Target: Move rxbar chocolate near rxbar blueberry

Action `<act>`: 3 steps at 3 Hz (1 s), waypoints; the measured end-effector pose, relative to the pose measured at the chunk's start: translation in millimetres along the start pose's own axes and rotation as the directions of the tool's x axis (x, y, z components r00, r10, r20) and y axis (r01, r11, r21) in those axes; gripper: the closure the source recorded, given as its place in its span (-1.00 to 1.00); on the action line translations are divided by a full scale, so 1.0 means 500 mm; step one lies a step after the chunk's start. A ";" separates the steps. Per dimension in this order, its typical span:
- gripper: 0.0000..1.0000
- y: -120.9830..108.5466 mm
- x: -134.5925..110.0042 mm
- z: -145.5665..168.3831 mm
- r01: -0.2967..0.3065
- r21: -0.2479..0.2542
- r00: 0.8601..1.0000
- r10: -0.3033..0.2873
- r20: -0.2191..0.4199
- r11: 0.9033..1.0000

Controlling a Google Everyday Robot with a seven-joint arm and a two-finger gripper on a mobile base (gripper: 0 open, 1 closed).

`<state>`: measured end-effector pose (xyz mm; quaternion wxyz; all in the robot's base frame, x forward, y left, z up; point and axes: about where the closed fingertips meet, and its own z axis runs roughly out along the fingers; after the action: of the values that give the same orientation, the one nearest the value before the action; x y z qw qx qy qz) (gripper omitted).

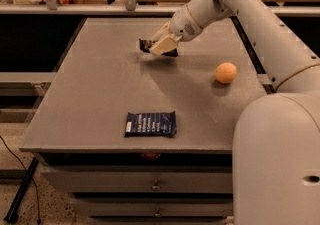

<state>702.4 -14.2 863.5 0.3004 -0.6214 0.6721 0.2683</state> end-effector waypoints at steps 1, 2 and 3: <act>1.00 -0.009 -0.051 -0.032 0.060 0.030 0.998 -0.060 0.005 0.998; 1.00 0.023 -0.111 -0.046 0.143 0.005 0.990 -0.143 -0.004 0.990; 1.00 0.086 -0.146 -0.046 0.193 -0.059 0.981 -0.194 -0.015 0.979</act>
Offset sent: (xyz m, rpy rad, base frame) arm -0.0372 0.0355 0.0966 -0.0423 -0.1631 0.2003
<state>661.6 21.6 932.3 0.3002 -0.6948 0.6037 0.2504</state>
